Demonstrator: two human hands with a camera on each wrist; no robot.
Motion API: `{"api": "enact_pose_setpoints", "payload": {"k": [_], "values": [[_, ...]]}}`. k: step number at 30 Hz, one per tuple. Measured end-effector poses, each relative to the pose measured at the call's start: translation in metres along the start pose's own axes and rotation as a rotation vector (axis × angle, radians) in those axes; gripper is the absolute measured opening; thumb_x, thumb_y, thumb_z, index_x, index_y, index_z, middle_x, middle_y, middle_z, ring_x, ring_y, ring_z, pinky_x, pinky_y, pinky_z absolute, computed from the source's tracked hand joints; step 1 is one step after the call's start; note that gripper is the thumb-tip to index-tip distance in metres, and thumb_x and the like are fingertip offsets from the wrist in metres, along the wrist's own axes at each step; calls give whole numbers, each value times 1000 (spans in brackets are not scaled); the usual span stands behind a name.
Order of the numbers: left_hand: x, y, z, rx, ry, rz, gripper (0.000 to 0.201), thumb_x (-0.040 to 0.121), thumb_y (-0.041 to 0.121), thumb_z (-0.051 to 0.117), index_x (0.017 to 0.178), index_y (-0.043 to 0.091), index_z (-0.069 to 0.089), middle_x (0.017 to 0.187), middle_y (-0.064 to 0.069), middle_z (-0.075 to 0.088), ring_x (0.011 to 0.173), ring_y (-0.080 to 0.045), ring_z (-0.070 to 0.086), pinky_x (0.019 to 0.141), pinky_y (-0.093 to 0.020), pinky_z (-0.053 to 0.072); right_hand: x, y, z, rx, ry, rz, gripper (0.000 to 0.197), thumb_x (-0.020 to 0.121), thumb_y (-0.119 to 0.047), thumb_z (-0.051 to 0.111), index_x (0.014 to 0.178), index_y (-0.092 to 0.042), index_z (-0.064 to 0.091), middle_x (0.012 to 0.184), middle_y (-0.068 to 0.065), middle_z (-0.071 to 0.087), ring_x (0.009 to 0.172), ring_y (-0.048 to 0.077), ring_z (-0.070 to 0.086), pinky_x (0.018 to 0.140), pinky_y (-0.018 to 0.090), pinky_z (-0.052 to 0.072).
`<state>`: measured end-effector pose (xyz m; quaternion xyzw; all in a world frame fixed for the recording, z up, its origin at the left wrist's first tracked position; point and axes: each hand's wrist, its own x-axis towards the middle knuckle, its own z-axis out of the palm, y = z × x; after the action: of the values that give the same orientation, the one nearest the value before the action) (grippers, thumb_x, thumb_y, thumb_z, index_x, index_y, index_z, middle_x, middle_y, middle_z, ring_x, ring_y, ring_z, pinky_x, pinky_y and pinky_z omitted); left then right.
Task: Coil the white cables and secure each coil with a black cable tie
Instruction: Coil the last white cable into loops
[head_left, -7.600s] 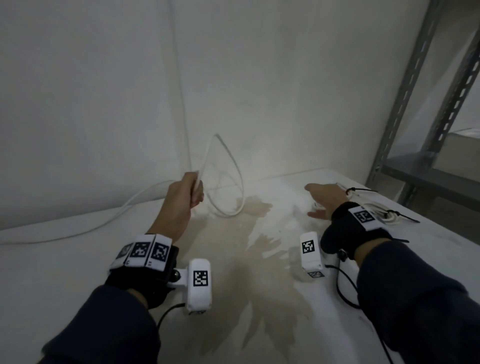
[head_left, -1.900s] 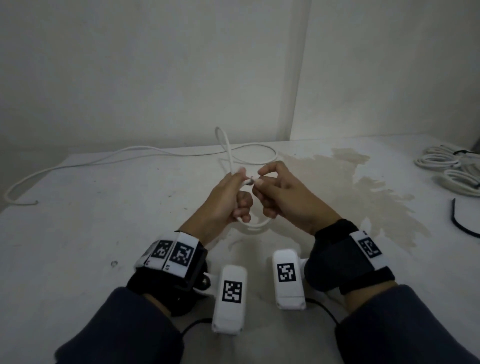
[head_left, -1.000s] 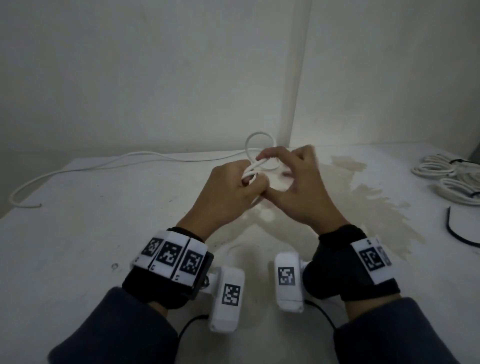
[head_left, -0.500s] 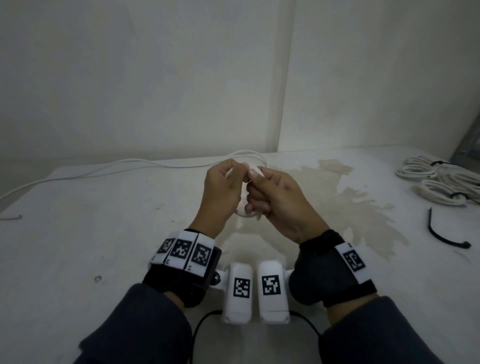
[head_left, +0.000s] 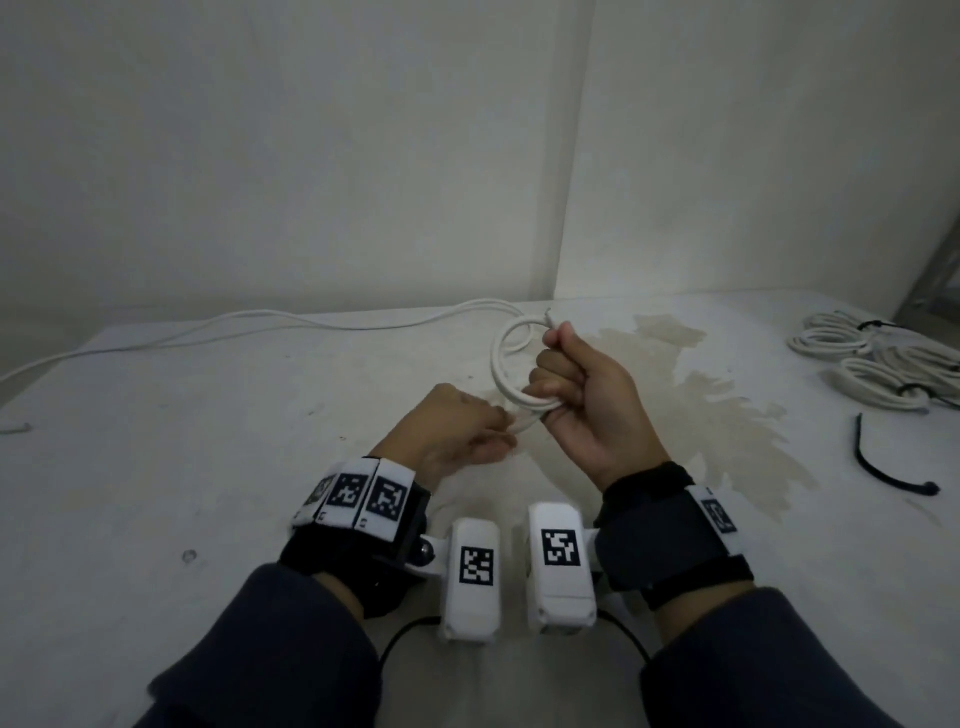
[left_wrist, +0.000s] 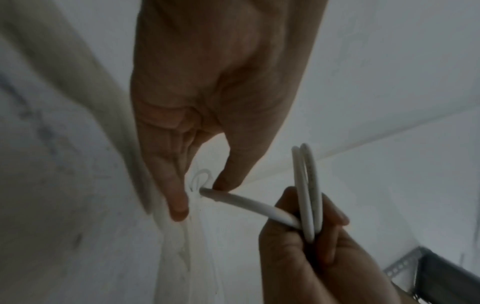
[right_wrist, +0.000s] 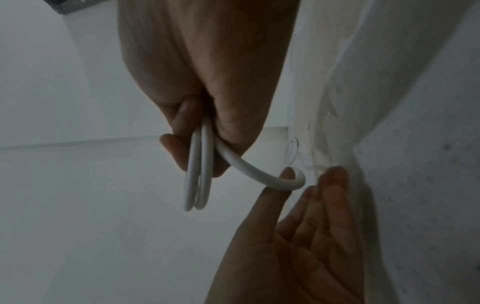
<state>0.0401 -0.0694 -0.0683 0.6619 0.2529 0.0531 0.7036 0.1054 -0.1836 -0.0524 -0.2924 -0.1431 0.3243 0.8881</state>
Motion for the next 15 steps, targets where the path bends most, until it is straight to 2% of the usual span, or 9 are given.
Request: {"api": "enact_pose_setpoints", "payload": {"k": [1,3,5,6,8,10,12,14,15], "values": [[1,-1,-2,-86,-13,-6,12,85,-8,60,95,-15,61,86,-23,60,75,-23,62,69,-26,58,0,0,0,-5,10,7,30,102,-19,37,78,-7,49,42,-8,26,32,2,24,35,14,31],[2,0,-8,-295,-47,-60,7,85,-13,53,87,-9,59,80,-19,56,69,-19,57,58,-19,56,1,0,-1,-49,51,0,30,103,-19,38,80,-5,51,42,-8,26,32,3,24,35,15,32],[1,2,-11,-448,-49,-74,19,87,-12,44,87,-2,60,71,-11,49,58,-13,47,49,-18,44,2,1,-3,-134,113,-35,28,103,-17,40,83,-3,52,42,-8,26,32,3,25,36,15,33],[2,4,-11,-452,-25,-31,26,86,-12,39,91,1,61,68,-9,47,56,-12,45,50,-18,41,2,2,-4,-172,138,-51,26,102,-17,41,84,-3,52,42,-8,26,32,4,26,36,16,34],[1,8,-6,-325,55,135,34,85,-11,35,96,7,62,69,-9,47,61,-15,48,58,-22,45,2,3,-6,-230,162,-62,19,102,-14,42,87,-5,50,43,-8,25,33,4,26,36,17,35],[-4,11,-1,-203,107,278,31,90,-7,35,101,8,61,79,-11,54,75,-20,55,69,-26,52,1,4,-7,-298,165,-62,13,101,-11,44,89,-9,47,44,-8,27,35,5,26,36,17,34],[-6,10,2,-229,67,335,28,96,-3,35,108,4,59,91,-11,58,86,-21,60,75,-28,58,0,3,-8,-350,167,-59,15,100,-9,45,84,-11,45,45,-8,29,36,5,26,36,18,32],[-7,10,1,-293,-15,375,27,100,1,34,118,3,55,100,-9,61,91,-21,66,76,-29,59,-1,2,-8,-384,160,-49,20,99,-8,45,80,-12,43,45,-8,30,36,6,26,36,18,31],[-8,9,0,-288,-50,392,28,102,4,35,123,4,53,104,-8,63,87,-19,68,73,-28,59,-1,2,-8,-401,147,-44,21,99,-8,45,78,-12,43,45,-7,30,37,6,27,35,18,30]]}}
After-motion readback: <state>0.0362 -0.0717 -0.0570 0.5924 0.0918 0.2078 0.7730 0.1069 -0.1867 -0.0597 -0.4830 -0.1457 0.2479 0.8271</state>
